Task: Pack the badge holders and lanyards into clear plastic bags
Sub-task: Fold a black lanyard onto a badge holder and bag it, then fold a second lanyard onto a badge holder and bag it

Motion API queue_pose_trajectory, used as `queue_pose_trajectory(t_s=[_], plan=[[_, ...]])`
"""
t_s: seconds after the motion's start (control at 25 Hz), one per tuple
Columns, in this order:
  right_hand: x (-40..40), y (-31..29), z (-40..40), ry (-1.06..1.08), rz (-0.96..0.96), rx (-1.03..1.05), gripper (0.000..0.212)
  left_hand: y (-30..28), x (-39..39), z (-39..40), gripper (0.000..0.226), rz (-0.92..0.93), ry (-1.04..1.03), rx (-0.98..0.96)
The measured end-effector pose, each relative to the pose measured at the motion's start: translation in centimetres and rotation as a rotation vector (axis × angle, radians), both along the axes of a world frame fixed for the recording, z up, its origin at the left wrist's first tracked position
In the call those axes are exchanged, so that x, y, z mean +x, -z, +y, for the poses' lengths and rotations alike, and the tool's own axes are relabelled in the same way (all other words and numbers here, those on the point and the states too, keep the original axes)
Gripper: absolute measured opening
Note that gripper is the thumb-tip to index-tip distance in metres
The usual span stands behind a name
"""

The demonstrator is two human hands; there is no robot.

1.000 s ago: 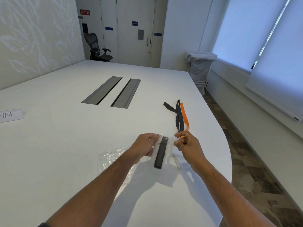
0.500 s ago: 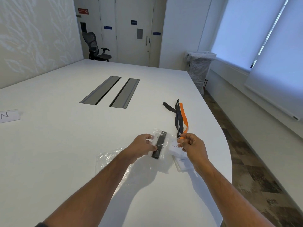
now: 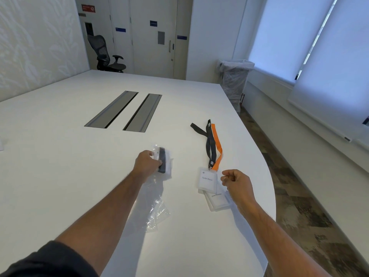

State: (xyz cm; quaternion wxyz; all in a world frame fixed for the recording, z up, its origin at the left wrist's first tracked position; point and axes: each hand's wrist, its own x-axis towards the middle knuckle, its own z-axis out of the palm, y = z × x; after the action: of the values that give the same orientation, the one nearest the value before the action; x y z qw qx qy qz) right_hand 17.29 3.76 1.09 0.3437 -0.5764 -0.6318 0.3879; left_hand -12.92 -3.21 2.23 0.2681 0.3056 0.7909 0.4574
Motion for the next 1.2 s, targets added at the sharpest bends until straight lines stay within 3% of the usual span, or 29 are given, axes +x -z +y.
queue_pose_trajectory(t_s=[0.24,0.36,0.48,0.56,0.68,0.8,0.96,1.04,1.2], plan=[[-0.1,0.6,0.7,-0.026,-0.093,0.005,0.013,0.3,-0.9,0.3,0.041,0.081,-0.005,-0.058],[-0.2,0.8,1.0,-0.066,-0.139,0.004,0.02,0.2,-1.0,0.1,0.018,0.163,-0.022,-0.105],[-0.5,0.8,1.5,-0.115,-0.219,0.011,0.033,0.3,-0.7,0.3,0.027,0.243,-0.029,-0.165],[-0.8,0.7,1.8,-0.161,-0.304,0.01,0.046,0.3,-0.3,0.6,0.047,0.332,-0.085,-0.196],[-1.1,0.6,2.3,-0.235,-0.368,-0.003,0.061,0.2,1.4,1.2,0.042,0.486,-0.06,-0.087],[-1.2,0.6,2.5,-0.279,-0.371,-0.037,0.072,-0.2,4.5,1.8,0.027,0.382,0.171,0.057],[-1.5,0.7,2.5,-0.316,-0.397,-0.029,0.078,0.2,9.4,2.0,0.035,0.201,0.435,-0.042],[-1.5,0.8,2.4,-0.32,-0.406,-0.019,0.078,0.7,10.9,2.3,0.036,0.159,0.478,-0.09],[-1.4,1.1,2.1,-0.323,-0.352,-0.014,0.076,1.3,12.4,2.7,0.017,0.152,0.414,-0.072]])
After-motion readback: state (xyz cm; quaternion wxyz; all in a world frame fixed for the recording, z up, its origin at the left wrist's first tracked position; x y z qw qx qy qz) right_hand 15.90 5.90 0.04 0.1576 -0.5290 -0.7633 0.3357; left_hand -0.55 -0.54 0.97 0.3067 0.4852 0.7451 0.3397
